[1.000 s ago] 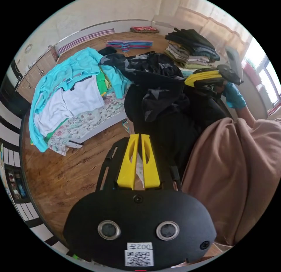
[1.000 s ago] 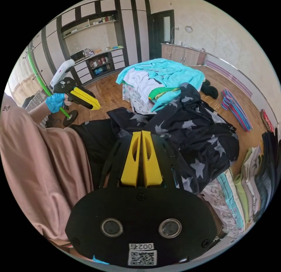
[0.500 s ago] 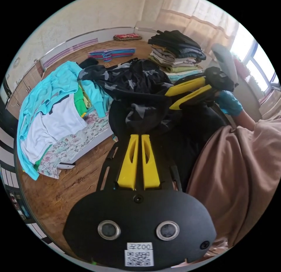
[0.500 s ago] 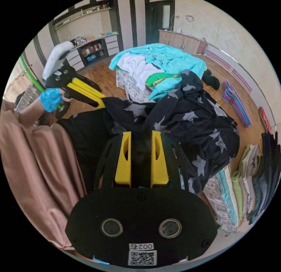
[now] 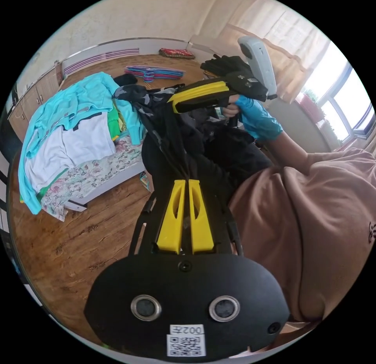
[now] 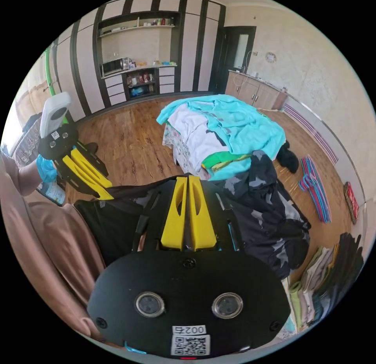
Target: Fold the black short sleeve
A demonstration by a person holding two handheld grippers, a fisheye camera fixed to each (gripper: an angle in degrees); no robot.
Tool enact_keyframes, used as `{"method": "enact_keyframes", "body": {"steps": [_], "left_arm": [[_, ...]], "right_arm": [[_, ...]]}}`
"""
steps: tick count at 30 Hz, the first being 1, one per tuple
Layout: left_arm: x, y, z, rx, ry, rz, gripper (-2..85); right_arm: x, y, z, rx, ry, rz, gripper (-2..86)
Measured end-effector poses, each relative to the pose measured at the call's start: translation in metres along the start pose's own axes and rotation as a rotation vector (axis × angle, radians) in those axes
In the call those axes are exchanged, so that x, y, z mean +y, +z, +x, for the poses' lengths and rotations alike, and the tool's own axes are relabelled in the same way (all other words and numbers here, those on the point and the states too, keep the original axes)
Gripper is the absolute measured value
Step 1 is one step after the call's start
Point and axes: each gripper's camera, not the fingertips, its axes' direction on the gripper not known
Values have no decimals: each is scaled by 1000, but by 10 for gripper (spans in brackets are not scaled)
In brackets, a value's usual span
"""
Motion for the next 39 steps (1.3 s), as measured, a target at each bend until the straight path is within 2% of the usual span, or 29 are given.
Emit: {"method": "enact_keyframes", "body": {"steps": [5, 9, 15, 19, 26, 32, 35, 39], "left_arm": [[18, 4, -22, -25, -126, 22, -12], [28, 1, -38, -41, -224, 70, -12], [38, -11, -51, -88, -280, 97, -11], [45, -20, -55, -97, -298, 110, -11], [45, -24, -51, -121, -306, 100, -10], [34, -30, -38, -155, -280, 96, -9], [25, -40, -28, -173, -246, 104, -9], [12, -66, -16, -215, -203, 159, -10]], "right_arm": [[11, 11, 5, 52, 22, -104, 50], [38, -15, 23, 35, 110, -65, 63], [97, -56, 46, 127, 179, -115, 76], [147, -84, 52, 128, 212, -137, 133], [245, -128, 56, 52, 569, -77, 162], [297, -148, 54, 97, 771, -25, 102], [304, -174, 55, 155, 747, 21, 32], [313, -237, 63, 225, 736, 201, 10]]}}
